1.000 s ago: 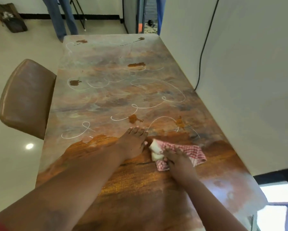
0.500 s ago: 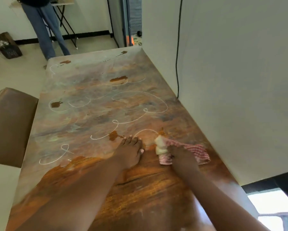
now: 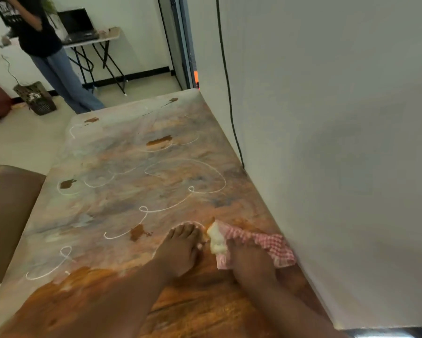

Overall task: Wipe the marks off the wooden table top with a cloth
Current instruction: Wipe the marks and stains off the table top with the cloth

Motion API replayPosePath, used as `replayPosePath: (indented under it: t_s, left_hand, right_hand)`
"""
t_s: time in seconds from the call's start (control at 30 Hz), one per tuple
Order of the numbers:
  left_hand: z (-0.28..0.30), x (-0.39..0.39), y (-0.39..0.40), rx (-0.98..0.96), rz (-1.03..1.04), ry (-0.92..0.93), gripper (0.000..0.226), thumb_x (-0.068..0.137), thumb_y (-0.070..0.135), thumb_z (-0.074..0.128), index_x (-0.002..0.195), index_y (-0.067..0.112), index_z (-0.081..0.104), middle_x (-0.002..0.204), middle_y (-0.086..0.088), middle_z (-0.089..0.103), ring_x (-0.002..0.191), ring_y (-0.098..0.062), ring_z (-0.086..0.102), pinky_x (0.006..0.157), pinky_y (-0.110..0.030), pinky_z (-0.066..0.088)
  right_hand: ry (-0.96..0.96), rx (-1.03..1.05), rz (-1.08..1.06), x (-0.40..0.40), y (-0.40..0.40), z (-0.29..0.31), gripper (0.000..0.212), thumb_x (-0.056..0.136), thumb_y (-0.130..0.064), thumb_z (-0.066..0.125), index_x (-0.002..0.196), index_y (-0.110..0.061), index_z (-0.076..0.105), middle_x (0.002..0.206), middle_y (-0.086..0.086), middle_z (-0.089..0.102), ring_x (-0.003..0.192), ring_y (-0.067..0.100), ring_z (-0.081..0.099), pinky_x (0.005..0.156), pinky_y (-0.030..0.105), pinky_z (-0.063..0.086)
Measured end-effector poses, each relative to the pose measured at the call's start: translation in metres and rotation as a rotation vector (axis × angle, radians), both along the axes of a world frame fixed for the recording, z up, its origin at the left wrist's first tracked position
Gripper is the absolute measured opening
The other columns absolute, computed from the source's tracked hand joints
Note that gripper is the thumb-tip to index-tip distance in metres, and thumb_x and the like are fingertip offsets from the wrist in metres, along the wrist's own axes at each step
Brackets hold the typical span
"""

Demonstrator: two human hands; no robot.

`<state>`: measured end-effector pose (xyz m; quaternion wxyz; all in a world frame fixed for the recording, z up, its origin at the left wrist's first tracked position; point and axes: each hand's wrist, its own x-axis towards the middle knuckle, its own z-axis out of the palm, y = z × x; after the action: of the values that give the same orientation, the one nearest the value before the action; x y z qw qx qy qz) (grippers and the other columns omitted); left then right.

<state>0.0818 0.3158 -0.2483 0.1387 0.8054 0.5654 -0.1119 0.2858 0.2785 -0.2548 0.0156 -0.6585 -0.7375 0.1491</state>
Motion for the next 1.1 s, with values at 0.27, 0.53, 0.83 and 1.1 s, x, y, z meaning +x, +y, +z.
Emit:
replayPosePath:
  t_s: [0.27, 0.53, 0.83, 1.1]
  left_hand:
    - [-0.018, 0.002, 0.021, 0.036, -0.021, -0.032, 0.060, 0.101, 0.045, 0.020, 0.154, 0.020, 0.005, 0.162, -0.005, 0.001, 0.148, -0.024, -0.008, 0.117, -0.038, -0.004]
    - [-0.034, 0.001, 0.034, 0.053, -0.068, -0.098, 0.061, 0.100, 0.048, 0.015, 0.153, 0.021, 0.001, 0.162, -0.004, -0.003, 0.147, -0.021, -0.012, 0.116, -0.036, -0.007]
    - [-0.027, -0.001, 0.023, 0.024, -0.020, -0.133, 0.063, 0.101, 0.049, 0.015, 0.153, 0.020, -0.004, 0.161, -0.004, -0.007, 0.147, -0.021, -0.012, 0.117, -0.036, -0.007]
    - [-0.028, -0.019, 0.020, 0.019, 0.007, -0.107, 0.062, 0.102, 0.047, 0.015, 0.153, 0.019, -0.005, 0.161, -0.005, -0.009, 0.147, -0.022, -0.014, 0.117, -0.038, -0.008]
  right_hand:
    - [-0.115, -0.005, -0.362, 0.026, 0.022, 0.009, 0.036, 0.093, -0.014, 0.031, 0.125, -0.015, 0.050, 0.114, 0.004, 0.065, 0.099, 0.022, 0.065, 0.080, 0.033, 0.051]
    - [-0.219, -0.069, -0.308, 0.039, 0.011, 0.010, 0.033, 0.095, -0.020, 0.030, 0.119, -0.020, 0.053, 0.107, 0.004, 0.065, 0.094, 0.025, 0.065, 0.073, 0.034, 0.049]
    - [-0.113, 0.030, -0.095, 0.017, 0.056, 0.012, 0.029, 0.095, -0.030, 0.040, 0.116, -0.024, 0.059, 0.104, 0.004, 0.068, 0.093, 0.026, 0.065, 0.076, 0.035, 0.050]
    - [-0.136, -0.031, -0.339, 0.019, 0.068, 0.007, 0.025, 0.092, -0.024, 0.043, 0.101, -0.017, 0.066, 0.103, 0.006, 0.068, 0.094, 0.027, 0.064, 0.077, 0.034, 0.049]
